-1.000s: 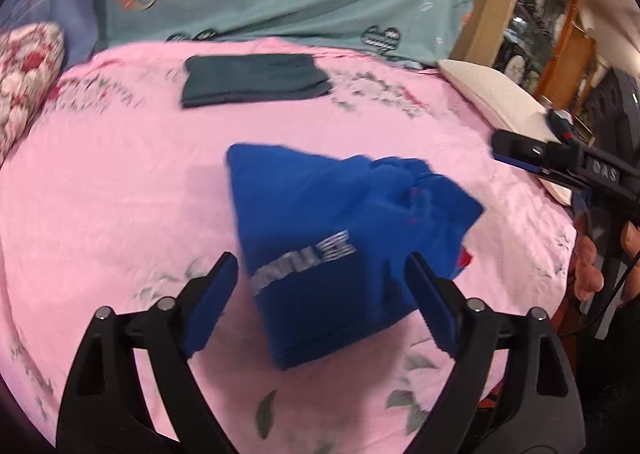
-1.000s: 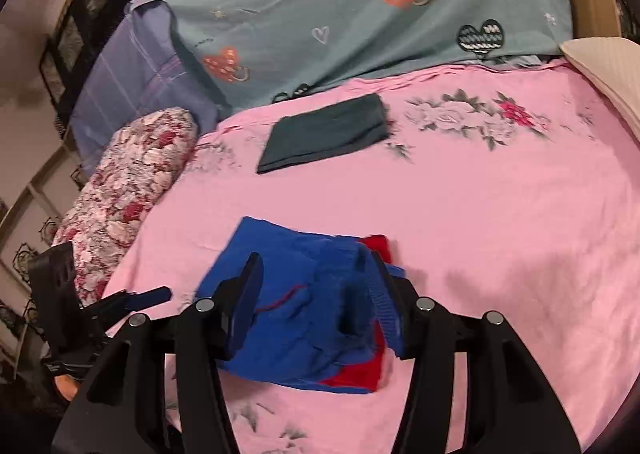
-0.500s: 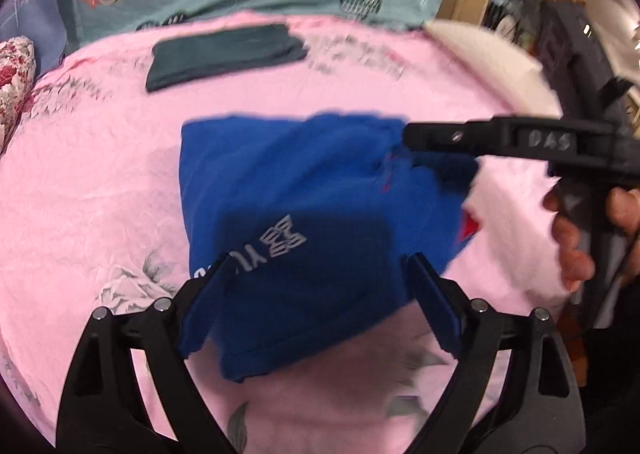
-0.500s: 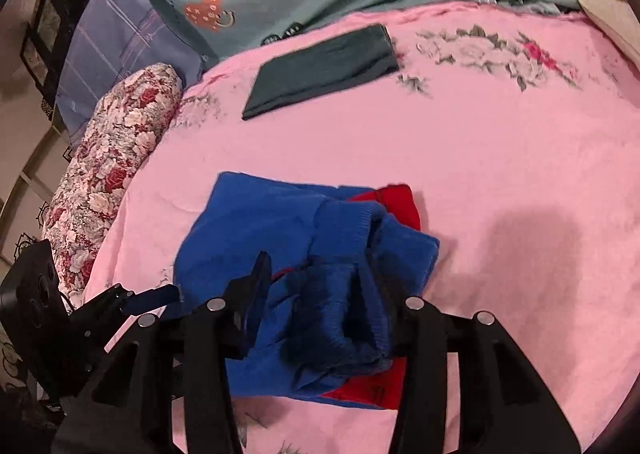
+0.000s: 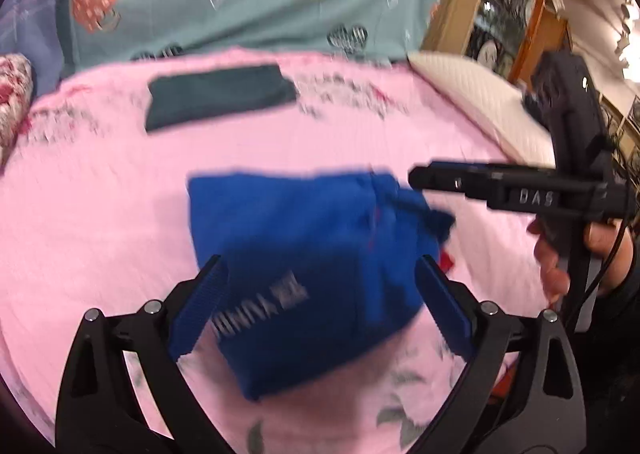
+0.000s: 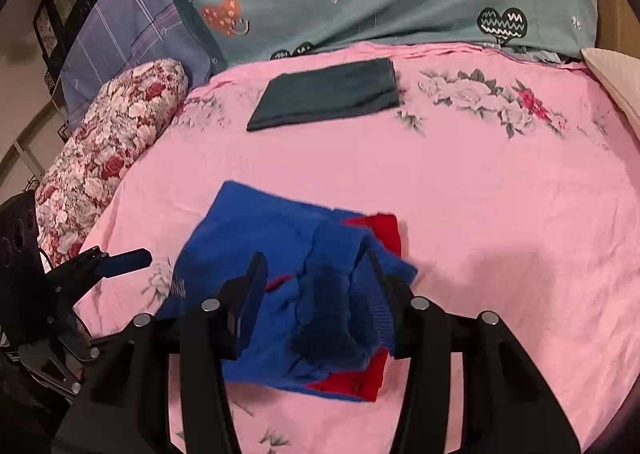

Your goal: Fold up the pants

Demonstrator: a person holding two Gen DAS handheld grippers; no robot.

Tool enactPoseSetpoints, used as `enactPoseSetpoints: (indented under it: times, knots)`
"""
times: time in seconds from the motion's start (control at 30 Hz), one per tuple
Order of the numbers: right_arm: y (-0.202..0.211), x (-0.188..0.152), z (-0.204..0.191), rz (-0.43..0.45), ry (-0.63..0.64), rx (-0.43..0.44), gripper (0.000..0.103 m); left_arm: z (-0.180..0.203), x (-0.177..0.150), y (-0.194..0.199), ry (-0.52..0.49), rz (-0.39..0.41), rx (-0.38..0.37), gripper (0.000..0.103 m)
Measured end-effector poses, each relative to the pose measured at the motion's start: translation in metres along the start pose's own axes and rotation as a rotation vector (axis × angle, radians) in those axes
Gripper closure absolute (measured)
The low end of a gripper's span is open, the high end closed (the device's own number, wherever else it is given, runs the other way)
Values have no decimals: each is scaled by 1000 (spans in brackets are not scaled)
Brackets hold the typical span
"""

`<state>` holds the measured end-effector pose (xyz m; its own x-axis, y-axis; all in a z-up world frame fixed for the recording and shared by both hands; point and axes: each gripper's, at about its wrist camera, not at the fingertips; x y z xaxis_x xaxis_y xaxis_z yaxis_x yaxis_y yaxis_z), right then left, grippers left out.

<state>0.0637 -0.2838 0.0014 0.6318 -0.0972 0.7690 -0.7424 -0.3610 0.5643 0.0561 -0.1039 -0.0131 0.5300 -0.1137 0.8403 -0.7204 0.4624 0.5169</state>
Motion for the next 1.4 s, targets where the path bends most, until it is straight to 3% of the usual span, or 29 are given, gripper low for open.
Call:
enactPoseSetpoints:
  times: [0.1,0.17,0.2,0.27,0.4,0.47,0.53,0.57,0.77,1.1,1.17,1.23,1.3,1.33,1.4]
  knots:
    - [-23,15,8,-16,-31,-16,52,-25,17,-32,104,-44,38,5]
    - [-50,10,16,-84,-37,-65,52,-45,12,-70,168,-132,120,6]
    - [-73,-2,22,-173,-46,-87,51,-53,4,-90,187,-195,144,6]
    - [-85,-14,25,-184,-15,-104,48,-62,-11,-110,221,-269,131,3]
    - [-56,-5,32,-105,-82,-22,43,-70,-7,-93,269,-217,81,5]
    - [-33,0,42,-61,-122,13,34,-77,1,-69,318,-157,22,5]
    - [-16,-2,55,-47,-160,26,16,-82,4,-49,335,-125,-29,5]
    - [-11,-5,60,-46,-179,30,14,-85,1,-40,347,-120,-46,4]
    - [-13,-44,83,-116,-319,141,14,-112,-24,-37,478,-176,-96,4]
    - [-35,-52,67,-194,-382,278,14,-81,-35,-77,566,-217,-222,3]
    - [-39,-51,66,-204,-386,287,16,-79,-33,-82,566,-213,-218,4]
    - [-44,-49,61,-217,-361,277,27,-81,-33,-83,586,-214,-220,5]
    - [-48,-46,56,-229,-319,246,46,-79,-32,-84,566,-219,-190,20]
    - [-48,-45,55,-234,-303,232,58,-77,-31,-85,538,-229,-159,35]
    - [-42,-43,49,-218,-254,222,65,-79,-32,-82,541,-224,-167,43]
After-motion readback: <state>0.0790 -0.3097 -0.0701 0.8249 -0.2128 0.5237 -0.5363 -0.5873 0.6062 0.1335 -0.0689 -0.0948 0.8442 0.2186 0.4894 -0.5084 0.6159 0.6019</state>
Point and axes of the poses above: each gripper's, at about its wrist camera, not at the fingertips, and y roughly against the way its jaws point, z to its right, x to its top, and after that the axes turned 11 degrees about z, right-handed
